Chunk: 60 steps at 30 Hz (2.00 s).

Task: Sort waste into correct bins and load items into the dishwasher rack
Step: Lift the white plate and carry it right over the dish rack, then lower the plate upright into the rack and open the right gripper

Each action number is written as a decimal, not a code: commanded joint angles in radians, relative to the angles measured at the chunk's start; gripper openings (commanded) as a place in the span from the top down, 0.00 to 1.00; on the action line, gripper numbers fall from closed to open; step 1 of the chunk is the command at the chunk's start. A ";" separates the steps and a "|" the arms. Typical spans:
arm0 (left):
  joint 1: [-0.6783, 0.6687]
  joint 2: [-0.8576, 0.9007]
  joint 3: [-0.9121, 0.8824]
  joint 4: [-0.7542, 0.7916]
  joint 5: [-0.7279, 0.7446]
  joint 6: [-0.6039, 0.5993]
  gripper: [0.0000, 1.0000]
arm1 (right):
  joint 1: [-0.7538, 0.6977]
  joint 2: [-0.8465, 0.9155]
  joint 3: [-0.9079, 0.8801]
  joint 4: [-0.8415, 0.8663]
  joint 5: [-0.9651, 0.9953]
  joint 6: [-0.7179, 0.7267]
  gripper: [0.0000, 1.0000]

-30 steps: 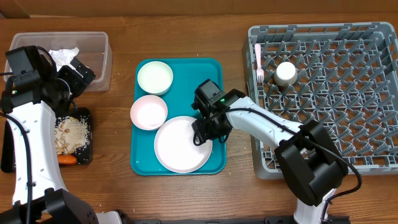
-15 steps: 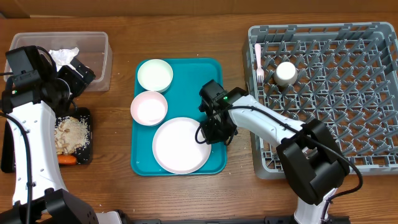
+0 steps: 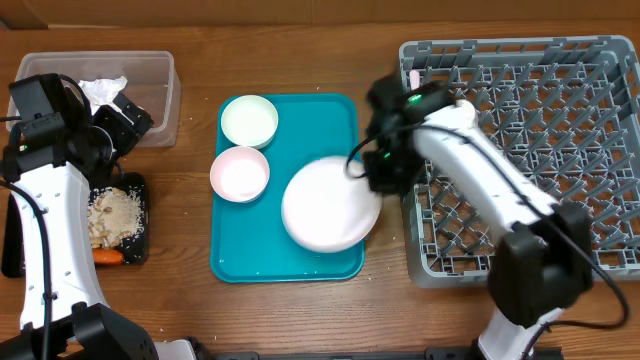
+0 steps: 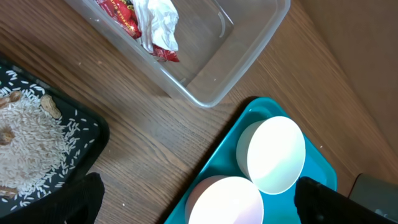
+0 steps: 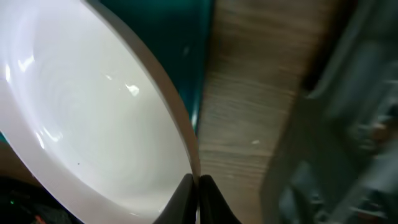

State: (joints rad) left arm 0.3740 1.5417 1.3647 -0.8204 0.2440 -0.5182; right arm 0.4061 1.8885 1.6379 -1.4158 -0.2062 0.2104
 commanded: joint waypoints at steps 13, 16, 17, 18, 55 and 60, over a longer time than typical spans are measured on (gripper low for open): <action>0.005 0.005 0.006 0.001 0.008 -0.005 0.00 | -0.566 -0.092 0.378 0.129 0.621 -0.013 0.96; 0.005 0.005 0.006 0.001 0.008 -0.005 0.00 | -0.628 -0.091 0.378 0.241 0.758 -0.091 0.96; 0.005 0.005 0.006 0.001 0.008 -0.005 0.00 | -0.642 -0.091 0.378 0.262 0.783 -0.118 0.96; 0.005 0.005 0.006 0.001 0.008 -0.005 0.00 | -0.657 -0.091 0.378 0.282 0.809 -0.138 0.96; 0.005 0.005 0.006 0.001 0.008 -0.005 0.00 | -0.738 0.159 0.370 0.591 0.908 -0.577 0.96; 0.005 0.005 0.006 0.001 0.008 -0.005 0.00 | -0.732 0.168 0.337 0.588 0.906 -0.577 0.89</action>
State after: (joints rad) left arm 0.3740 1.5417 1.3647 -0.8200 0.2440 -0.5182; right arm -0.3328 2.0415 1.9896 -0.8314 0.7036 -0.3698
